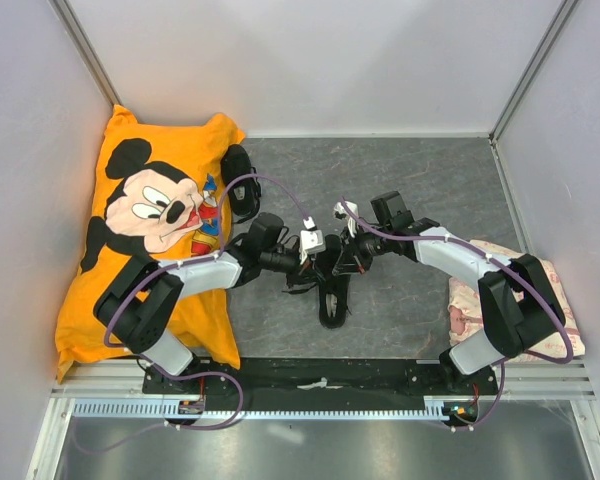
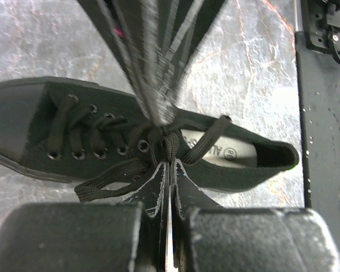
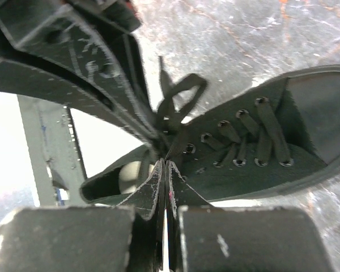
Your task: Tie the shoes
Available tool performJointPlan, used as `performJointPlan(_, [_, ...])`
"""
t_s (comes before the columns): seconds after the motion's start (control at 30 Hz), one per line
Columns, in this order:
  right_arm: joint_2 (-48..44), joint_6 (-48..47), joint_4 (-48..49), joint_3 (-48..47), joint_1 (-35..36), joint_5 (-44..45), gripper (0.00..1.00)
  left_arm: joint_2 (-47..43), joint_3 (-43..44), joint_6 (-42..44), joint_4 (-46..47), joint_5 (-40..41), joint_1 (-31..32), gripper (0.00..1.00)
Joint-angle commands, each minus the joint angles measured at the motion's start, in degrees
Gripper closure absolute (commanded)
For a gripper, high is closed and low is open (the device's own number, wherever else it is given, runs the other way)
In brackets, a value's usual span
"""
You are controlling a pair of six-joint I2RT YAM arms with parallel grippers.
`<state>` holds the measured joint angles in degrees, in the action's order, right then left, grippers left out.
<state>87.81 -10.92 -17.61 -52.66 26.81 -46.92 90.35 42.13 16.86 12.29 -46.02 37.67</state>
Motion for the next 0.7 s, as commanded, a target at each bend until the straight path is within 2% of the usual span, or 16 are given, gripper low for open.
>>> performJointPlan(0.0, [-1.85, 0.20, 1.70, -0.07, 0.00, -4.32, 1.00, 0.97, 2.96, -0.42, -0.69, 0.76, -0.14, 0.98])
performJointPlan(0.4, [-2.21, 0.55, 1.87, 0.28, 0.00, -4.76, 1.00, 1.94, 5.33, -0.43, -4.65, 1.90, 0.47, 0.98])
performJointPlan(0.67, [-2.47, 0.19, 1.79, 0.90, 0.00, -5.12, 1.00, 2.11, 7.35, -3.50, -4.74, 1.63, 1.70, 0.98])
